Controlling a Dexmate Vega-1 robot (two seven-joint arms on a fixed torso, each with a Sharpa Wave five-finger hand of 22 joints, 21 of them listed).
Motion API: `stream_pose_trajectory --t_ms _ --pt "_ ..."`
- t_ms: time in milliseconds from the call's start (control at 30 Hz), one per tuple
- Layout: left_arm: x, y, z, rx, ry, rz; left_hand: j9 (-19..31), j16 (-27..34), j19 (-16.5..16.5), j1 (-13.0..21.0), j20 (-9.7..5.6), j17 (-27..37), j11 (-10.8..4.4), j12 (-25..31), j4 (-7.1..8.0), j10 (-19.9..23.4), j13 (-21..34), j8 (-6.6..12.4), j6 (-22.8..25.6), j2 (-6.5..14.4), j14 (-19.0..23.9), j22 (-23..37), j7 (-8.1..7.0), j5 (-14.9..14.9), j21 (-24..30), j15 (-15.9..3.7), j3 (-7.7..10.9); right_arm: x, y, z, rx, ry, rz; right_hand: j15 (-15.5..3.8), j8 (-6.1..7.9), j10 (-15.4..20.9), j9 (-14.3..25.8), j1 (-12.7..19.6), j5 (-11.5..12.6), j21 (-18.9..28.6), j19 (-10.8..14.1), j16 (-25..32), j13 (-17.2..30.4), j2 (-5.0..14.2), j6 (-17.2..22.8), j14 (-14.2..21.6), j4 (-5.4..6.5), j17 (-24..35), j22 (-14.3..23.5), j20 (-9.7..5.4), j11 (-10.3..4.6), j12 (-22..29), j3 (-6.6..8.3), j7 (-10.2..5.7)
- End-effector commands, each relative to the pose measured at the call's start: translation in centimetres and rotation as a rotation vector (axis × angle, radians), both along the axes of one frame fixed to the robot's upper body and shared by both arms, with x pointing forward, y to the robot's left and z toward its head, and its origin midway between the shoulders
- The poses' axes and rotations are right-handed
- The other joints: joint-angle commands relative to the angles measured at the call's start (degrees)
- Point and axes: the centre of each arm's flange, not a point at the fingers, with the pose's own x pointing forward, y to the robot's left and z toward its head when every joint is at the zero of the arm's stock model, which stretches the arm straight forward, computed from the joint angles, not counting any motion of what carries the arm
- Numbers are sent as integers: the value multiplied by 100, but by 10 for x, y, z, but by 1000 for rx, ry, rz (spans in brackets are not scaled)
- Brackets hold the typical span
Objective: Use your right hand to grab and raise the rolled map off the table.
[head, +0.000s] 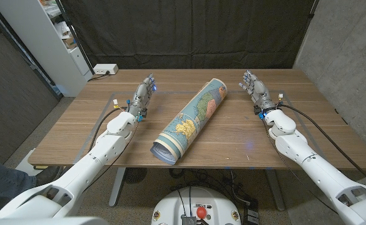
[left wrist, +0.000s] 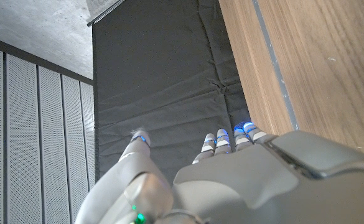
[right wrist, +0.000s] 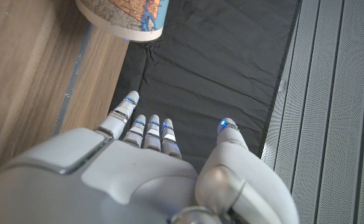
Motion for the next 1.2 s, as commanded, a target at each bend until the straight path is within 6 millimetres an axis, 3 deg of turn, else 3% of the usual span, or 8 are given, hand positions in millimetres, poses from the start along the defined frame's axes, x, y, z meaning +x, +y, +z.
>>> stream_pose_trajectory --t_ms 33,1200 --pt "2 1 2 13 6 -2 25 26 -301 12 38 23 -5 30 -20 -30 17 37 31 45 -47 21 17 19 -11 -6 17 -3 3 4 -10 -28 -1 7 49 32 27 57 30 49 18 15 27 -24 36 24 -23 8 31 22 -16 47 40 -20" --pt "1 7 4 19 4 -1 25 32 -258 -2 59 23 -23 41 -73 -2 16 44 59 82 -29 26 13 17 -112 -9 0 -15 14 19 -81 -122 1 -64 64 139 29 153 51 104 189 55 32 -11 107 170 -81 -3 29 -30 -79 74 83 -93"
